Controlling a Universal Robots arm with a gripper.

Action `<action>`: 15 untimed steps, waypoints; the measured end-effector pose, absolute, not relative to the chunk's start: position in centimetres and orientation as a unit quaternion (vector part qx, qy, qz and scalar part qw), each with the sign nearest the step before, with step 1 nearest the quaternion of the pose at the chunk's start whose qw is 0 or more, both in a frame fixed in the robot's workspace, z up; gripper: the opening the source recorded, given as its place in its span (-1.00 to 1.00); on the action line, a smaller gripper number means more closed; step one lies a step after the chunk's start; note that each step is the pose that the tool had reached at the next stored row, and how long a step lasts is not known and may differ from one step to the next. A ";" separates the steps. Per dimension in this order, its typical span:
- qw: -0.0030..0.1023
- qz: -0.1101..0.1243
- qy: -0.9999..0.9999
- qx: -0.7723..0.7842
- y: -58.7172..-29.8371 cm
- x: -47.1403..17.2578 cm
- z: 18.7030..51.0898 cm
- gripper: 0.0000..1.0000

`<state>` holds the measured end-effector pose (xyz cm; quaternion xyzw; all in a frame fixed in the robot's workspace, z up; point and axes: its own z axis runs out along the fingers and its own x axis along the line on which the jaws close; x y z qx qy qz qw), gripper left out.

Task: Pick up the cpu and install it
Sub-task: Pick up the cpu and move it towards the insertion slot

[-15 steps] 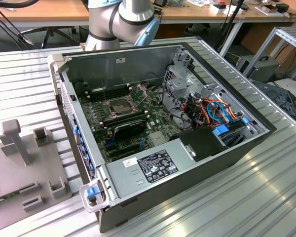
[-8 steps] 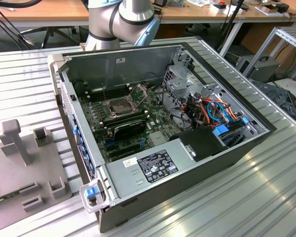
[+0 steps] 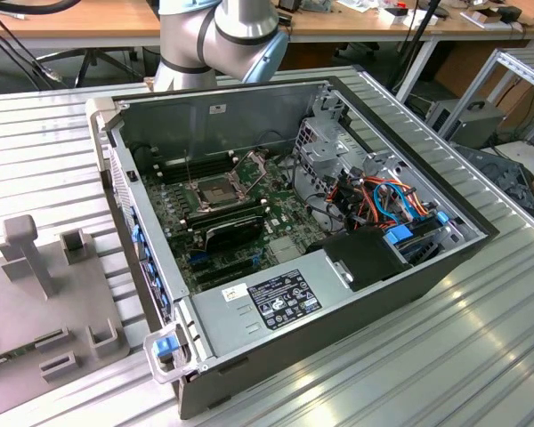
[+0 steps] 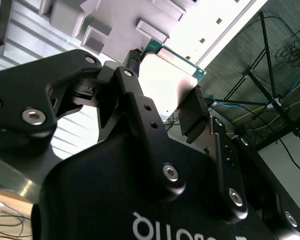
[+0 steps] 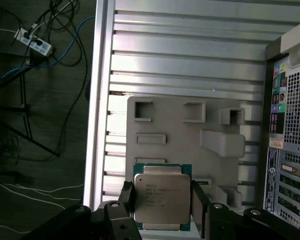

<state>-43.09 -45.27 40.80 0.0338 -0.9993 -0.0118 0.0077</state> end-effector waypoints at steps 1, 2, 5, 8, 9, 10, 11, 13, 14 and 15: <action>0.008 -0.012 -0.999 0.034 -45.3 -43.0 40.8 0.09; 0.008 -0.012 -0.999 0.034 -45.3 -43.0 40.8 0.09; 0.008 -0.012 -0.999 0.034 -45.3 -42.8 40.8 0.09; 0.008 -0.012 -0.999 0.034 -45.3 -42.6 40.8 0.09; 0.008 -0.012 -0.999 0.034 -45.3 -42.5 40.8 0.09; 0.008 -0.012 -0.999 0.034 -45.3 -42.4 40.8 0.09; 0.008 -0.012 -0.999 0.034 -45.3 -42.3 40.8 0.09; 0.008 -0.012 -0.999 0.034 -45.3 -42.0 40.8 0.09; 0.008 -0.012 -0.999 0.034 -45.3 -41.9 40.8 0.09; 0.008 -0.012 -0.999 0.034 -45.3 -41.8 40.8 0.09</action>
